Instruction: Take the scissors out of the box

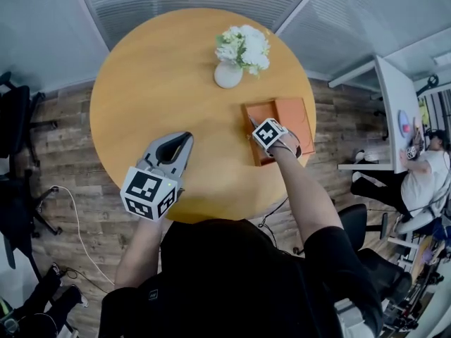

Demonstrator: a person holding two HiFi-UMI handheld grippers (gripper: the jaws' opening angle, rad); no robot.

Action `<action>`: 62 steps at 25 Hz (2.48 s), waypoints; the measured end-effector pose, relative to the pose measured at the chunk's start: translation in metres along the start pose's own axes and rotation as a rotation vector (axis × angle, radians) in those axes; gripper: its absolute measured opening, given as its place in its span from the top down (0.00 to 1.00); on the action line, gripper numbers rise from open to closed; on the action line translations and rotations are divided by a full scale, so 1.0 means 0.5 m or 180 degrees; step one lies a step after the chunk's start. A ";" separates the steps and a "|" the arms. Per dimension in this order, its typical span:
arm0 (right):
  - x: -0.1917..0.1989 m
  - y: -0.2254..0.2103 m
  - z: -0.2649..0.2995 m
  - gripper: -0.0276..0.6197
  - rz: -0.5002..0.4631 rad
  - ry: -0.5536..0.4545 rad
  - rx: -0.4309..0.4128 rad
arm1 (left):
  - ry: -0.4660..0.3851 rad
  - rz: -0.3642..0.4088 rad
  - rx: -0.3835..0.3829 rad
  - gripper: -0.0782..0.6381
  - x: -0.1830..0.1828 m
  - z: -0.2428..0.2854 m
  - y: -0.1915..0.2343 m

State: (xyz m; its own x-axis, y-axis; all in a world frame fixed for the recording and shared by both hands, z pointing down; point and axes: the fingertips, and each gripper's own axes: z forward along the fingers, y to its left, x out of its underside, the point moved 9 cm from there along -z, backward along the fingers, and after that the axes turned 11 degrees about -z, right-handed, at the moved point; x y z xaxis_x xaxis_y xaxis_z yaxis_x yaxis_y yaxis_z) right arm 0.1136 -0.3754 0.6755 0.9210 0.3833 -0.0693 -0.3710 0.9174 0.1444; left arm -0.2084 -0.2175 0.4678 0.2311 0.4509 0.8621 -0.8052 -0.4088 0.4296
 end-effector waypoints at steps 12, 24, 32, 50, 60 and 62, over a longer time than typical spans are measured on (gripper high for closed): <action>-0.010 -0.007 0.031 0.78 -0.0034 0.0104 -0.0335 | 0.0025 -0.0054 -0.0050 0.86 0.007 0.002 0.000; -0.016 0.000 0.024 0.79 -0.0105 -0.0096 -0.0425 | 0.0051 -0.0101 -0.0032 0.86 0.020 0.005 -0.011; 0.016 -0.007 -0.013 0.81 0.0611 -0.0657 -0.0607 | 0.0011 -0.0136 0.0050 0.86 0.019 0.003 -0.020; 0.084 0.016 -0.194 0.81 0.1422 -0.1842 -0.0313 | 0.0178 0.0269 0.0587 0.86 -0.035 -0.004 -0.067; 0.180 -0.003 -0.292 0.81 0.1528 -0.2900 -0.0220 | 0.0063 0.0435 0.0371 0.86 -0.072 0.019 -0.148; 0.207 -0.007 -0.313 0.81 0.1523 -0.3111 -0.0225 | 0.0036 0.0412 0.0285 0.86 -0.078 0.030 -0.165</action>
State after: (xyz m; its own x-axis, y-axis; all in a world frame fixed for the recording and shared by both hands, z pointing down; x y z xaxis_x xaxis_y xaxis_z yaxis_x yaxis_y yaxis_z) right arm 0.1915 -0.3222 0.5136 0.3645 0.4800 0.7980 -0.6933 0.7119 -0.1115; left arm -0.1427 -0.2133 0.4027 0.1221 0.3985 0.9090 -0.7757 -0.5330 0.3378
